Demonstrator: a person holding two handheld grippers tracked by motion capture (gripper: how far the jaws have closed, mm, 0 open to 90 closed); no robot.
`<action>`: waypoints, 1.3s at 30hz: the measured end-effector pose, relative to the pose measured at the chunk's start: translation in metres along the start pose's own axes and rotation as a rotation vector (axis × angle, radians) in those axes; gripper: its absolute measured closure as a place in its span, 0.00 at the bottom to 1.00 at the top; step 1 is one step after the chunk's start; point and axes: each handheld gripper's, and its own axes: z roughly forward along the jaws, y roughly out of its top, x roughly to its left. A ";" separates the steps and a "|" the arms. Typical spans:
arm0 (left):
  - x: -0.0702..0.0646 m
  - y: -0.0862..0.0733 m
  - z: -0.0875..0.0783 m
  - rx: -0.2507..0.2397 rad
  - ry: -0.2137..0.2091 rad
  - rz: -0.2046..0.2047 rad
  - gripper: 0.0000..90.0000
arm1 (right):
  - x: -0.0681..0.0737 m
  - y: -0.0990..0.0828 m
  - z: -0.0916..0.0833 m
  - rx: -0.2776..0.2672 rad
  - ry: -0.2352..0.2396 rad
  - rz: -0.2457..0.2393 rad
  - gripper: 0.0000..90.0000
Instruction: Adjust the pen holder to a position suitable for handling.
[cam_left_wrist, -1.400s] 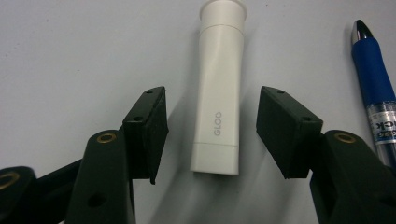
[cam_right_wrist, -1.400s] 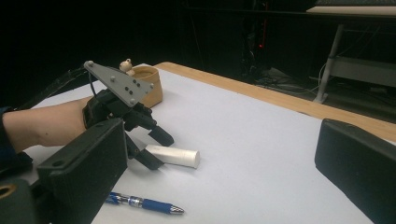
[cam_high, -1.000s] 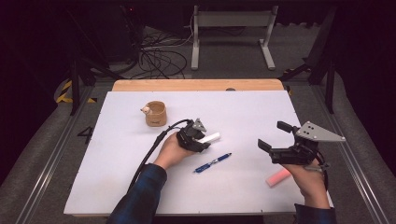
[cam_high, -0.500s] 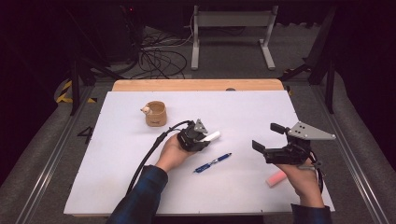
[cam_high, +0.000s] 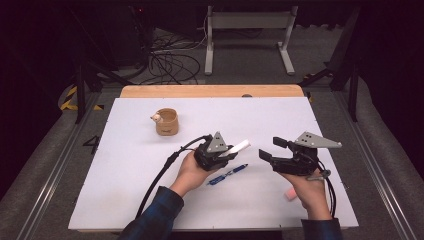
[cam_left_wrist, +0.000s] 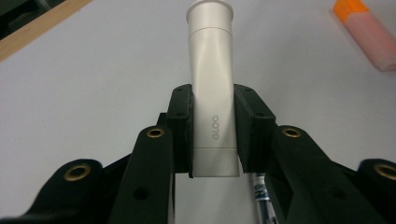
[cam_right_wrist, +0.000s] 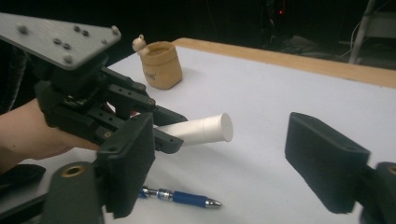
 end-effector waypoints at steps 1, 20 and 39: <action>-0.003 0.001 0.000 -0.008 0.004 0.011 0.79 | 0.000 -0.001 0.002 0.011 -0.002 0.005 0.34; -0.029 0.015 -0.007 -0.116 0.052 0.084 0.79 | -0.004 -0.012 0.020 0.046 0.049 0.116 0.53; -0.030 0.016 -0.004 -0.130 0.013 0.024 0.79 | -0.006 -0.018 0.025 -0.001 0.090 0.158 0.59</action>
